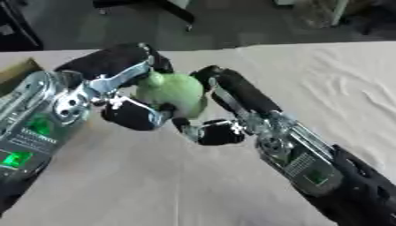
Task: Pick up the objects with one hand, pass them to the other hand, and then place them into the box on the other side of the table.
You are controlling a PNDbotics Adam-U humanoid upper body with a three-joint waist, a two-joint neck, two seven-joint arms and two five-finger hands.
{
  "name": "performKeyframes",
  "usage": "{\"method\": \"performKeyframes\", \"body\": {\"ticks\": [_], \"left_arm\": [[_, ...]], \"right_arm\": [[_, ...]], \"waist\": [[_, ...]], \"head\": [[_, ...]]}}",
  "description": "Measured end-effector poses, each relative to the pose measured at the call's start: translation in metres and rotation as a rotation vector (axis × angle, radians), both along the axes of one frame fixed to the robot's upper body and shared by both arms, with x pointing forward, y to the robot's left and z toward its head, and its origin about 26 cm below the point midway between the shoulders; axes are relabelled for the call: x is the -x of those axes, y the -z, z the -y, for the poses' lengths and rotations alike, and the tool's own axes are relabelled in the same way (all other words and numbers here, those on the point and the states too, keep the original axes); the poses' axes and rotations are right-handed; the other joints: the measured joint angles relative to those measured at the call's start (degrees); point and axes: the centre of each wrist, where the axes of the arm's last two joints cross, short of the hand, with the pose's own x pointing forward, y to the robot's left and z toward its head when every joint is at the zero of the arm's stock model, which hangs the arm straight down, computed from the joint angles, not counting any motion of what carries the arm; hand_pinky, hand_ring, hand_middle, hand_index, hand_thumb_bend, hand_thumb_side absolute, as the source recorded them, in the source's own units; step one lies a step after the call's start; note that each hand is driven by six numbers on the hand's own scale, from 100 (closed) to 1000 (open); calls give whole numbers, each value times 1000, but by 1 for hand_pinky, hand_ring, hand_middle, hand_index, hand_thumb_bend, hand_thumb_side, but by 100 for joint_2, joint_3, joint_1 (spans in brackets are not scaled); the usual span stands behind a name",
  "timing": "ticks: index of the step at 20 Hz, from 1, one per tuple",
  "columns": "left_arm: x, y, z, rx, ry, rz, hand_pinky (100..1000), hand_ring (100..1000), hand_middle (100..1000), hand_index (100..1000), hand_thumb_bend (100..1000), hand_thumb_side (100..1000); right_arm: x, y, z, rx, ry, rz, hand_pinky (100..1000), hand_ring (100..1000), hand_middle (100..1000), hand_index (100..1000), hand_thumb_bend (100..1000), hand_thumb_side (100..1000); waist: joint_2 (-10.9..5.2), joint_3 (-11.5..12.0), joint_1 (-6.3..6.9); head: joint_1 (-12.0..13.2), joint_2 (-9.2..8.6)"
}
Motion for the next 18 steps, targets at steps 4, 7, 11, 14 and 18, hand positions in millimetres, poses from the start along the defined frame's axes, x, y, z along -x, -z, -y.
{"method": "performKeyframes", "body": {"ticks": [4,7,11,14,18], "left_arm": [[1,1,0,1,-5,4,597,535,336,370,100,164],[2,0,-2,4,-10,16,593,533,333,368,100,157],[3,-4,-10,15,-35,38,587,532,331,368,100,146],[5,-7,-20,32,-68,57,574,531,324,364,100,140],[6,-11,-34,72,-124,91,557,537,315,376,100,134]], "right_arm": [[0,0,0,-6,-4,-1,680,571,501,700,383,253],[0,-1,1,-16,-3,0,691,593,532,720,394,309],[2,-1,4,-23,-4,-4,710,632,659,774,423,472],[2,0,8,-31,7,-11,720,653,698,786,439,572],[2,-2,17,-49,34,-6,723,654,699,788,440,579]], "waist": [[0,3,-6],[0,5,-10],[-1,11,-10],[-2,14,-10],[-4,16,-17]], "head": [[10,5],[25,3],[46,1],[38,1],[17,1]]}}
